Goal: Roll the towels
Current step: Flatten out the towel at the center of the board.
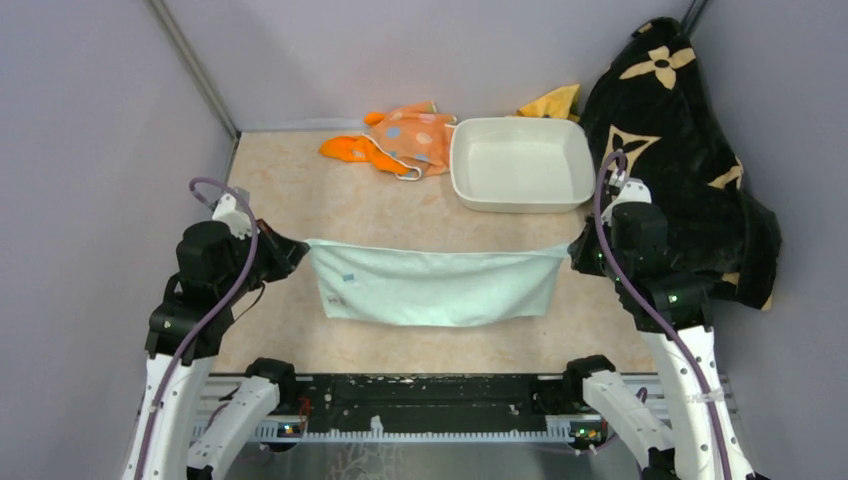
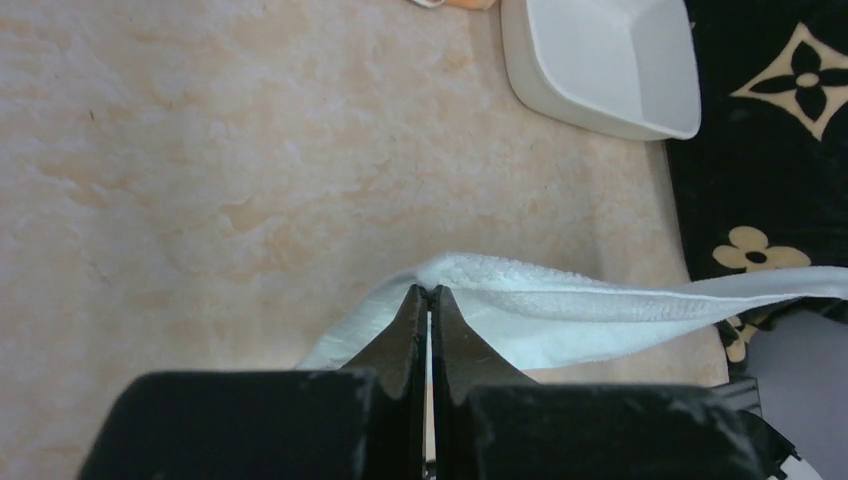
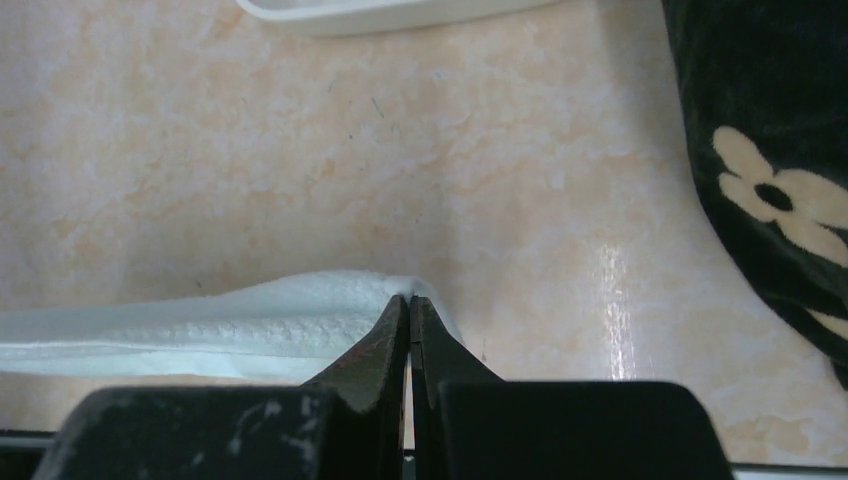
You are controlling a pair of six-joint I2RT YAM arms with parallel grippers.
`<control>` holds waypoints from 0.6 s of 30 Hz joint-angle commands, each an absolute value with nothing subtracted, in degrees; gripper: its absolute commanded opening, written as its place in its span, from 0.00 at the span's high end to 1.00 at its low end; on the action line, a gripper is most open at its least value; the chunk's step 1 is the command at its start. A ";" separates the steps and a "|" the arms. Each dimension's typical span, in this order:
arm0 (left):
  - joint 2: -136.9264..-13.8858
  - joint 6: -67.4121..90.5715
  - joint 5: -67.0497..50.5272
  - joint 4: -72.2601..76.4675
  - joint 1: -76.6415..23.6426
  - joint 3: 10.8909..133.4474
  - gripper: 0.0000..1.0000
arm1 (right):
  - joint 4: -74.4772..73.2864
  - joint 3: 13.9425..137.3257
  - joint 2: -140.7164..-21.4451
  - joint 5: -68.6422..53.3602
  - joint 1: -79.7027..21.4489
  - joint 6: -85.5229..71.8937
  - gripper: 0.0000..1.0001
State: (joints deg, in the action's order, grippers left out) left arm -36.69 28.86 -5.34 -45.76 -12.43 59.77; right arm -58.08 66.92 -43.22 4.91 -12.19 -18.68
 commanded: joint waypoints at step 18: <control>-79.35 27.32 -8.97 -9.15 -7.70 47.87 1.00 | -21.46 55.97 -80.50 9.37 -6.98 -23.29 1.00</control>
State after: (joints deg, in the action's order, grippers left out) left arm -74.89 29.32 -7.16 -18.28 -9.17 43.59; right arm -32.56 51.81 -76.73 9.26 -9.30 -23.44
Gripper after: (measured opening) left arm 0.007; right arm 0.007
